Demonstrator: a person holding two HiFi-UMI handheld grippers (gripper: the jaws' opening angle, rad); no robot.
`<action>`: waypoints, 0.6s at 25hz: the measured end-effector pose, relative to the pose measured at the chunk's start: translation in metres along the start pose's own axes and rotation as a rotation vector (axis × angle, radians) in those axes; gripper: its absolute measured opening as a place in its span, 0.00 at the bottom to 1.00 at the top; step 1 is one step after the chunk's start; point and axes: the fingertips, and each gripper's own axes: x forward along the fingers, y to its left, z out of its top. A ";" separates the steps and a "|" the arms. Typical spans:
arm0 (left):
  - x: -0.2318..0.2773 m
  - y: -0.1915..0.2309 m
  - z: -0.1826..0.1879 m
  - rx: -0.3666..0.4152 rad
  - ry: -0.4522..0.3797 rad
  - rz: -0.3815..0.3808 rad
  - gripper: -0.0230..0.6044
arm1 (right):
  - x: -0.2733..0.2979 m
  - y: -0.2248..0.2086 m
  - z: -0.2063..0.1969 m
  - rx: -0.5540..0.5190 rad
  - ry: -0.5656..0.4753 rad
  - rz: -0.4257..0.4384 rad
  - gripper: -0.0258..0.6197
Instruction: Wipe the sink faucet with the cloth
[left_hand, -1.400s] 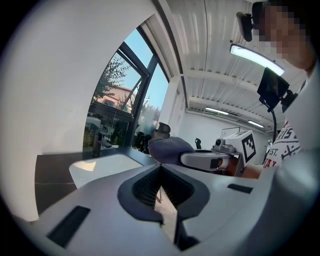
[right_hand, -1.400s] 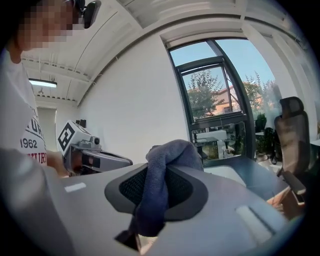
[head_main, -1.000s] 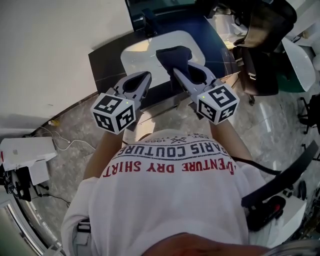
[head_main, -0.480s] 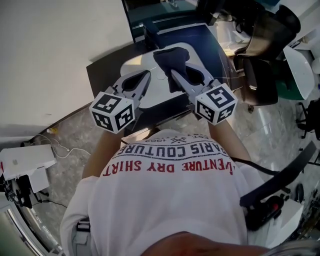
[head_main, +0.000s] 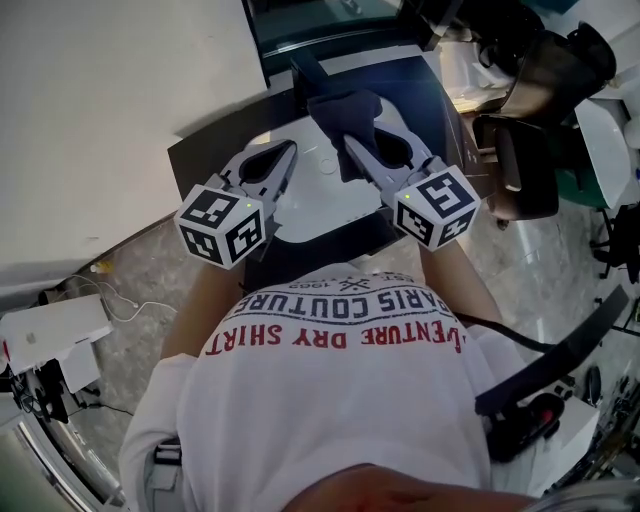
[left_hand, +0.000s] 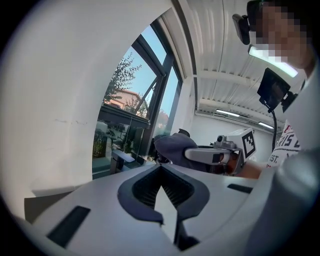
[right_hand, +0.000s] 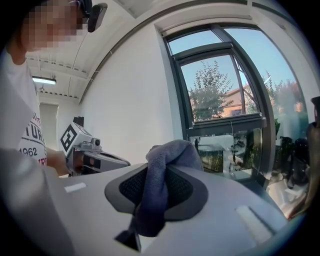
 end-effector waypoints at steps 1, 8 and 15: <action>0.003 0.005 -0.001 -0.004 0.003 0.001 0.04 | 0.005 -0.005 0.002 -0.009 -0.001 -0.001 0.15; 0.021 0.040 0.013 -0.011 -0.013 -0.006 0.04 | 0.053 -0.041 0.039 -0.074 -0.036 -0.004 0.15; 0.034 0.078 0.011 -0.025 -0.009 0.004 0.04 | 0.121 -0.077 0.027 -0.076 0.030 0.008 0.15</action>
